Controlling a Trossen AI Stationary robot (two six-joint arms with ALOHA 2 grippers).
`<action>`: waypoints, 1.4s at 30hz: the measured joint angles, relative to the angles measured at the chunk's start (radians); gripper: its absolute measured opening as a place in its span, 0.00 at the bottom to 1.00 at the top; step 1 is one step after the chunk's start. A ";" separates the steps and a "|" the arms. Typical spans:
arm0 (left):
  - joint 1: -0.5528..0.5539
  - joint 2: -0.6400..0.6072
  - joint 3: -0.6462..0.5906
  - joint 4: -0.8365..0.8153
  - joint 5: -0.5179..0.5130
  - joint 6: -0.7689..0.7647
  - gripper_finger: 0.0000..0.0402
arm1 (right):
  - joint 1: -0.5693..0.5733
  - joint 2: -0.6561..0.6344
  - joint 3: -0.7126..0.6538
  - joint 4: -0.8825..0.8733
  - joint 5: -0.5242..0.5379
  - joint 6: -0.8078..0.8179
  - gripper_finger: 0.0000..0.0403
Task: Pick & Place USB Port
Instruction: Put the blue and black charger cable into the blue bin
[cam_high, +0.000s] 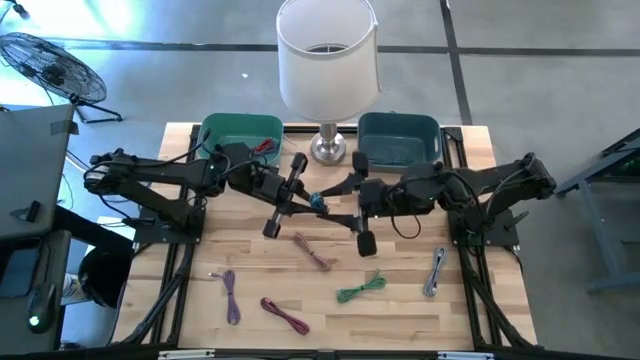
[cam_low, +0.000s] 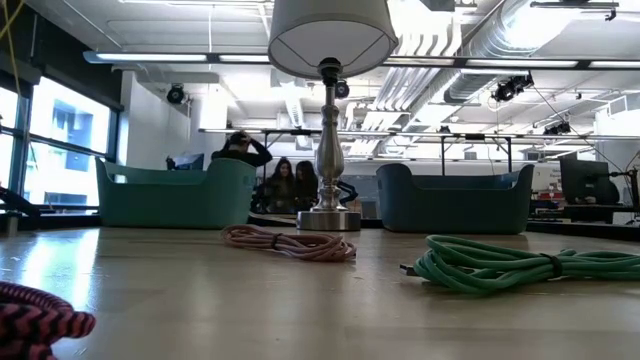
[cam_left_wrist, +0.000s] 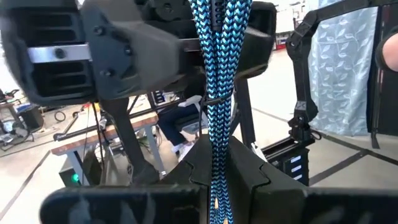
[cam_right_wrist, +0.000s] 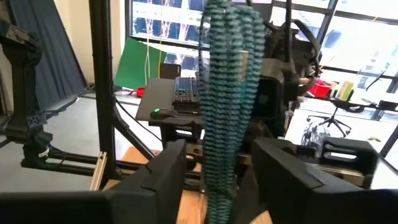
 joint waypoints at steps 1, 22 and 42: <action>0.000 0.000 0.000 -0.001 0.001 0.000 0.04 | -0.004 0.000 0.000 0.000 0.000 0.000 0.39; 0.001 -0.028 0.000 -0.031 0.035 -0.023 0.32 | 0.008 0.000 0.002 -0.010 0.118 -0.074 0.04; 0.009 -0.263 0.000 -0.324 -0.021 0.084 0.36 | 0.177 -0.211 0.001 -0.650 0.922 0.092 0.03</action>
